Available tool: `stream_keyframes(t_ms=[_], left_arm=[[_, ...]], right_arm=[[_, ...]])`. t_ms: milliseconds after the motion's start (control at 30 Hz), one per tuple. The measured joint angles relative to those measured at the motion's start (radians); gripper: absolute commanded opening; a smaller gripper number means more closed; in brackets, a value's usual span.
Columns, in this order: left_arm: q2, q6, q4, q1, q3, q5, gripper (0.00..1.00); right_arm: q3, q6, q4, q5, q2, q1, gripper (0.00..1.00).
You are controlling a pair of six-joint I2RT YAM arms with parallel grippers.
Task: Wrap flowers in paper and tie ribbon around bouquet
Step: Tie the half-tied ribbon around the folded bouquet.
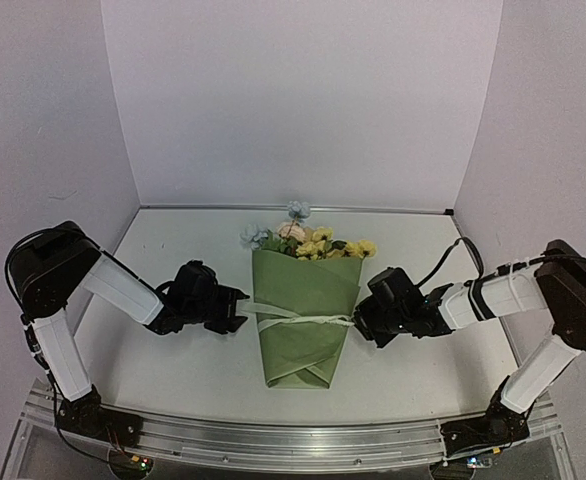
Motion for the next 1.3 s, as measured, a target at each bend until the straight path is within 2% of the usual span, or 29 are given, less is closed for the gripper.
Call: stream_keyframes(t_ms=[67,233,767,1000,1133,1300], left_arm=[[0.0,0.0,0.0,0.0,0.0,0.0,0.52],[0.003,-0.005,0.01,0.005,-0.002,0.001,0.52],[0.005,-0.003,0.018,0.043,-0.013,0.009,0.46],[0.049,0.049,-0.097,0.057,0.105,0.024,0.47],[0.066,0.064,-0.135,0.06,0.142,0.041,0.4],[0.076,0.054,-0.146,0.061,0.145,0.062,0.2]], right_arm=[[0.0,-0.002,-0.001,0.001,0.0,0.0,0.11],[0.0,-0.013,-0.011,0.007,-0.01,0.0,0.0],[0.005,-0.048,-0.073,0.03,-0.055,0.0,0.0],[0.022,-0.076,-0.087,0.031,-0.055,0.0,0.0],[0.04,-0.09,-0.096,0.026,-0.053,0.0,0.0],[0.051,-0.105,-0.099,0.023,-0.052,0.0,0.0]])
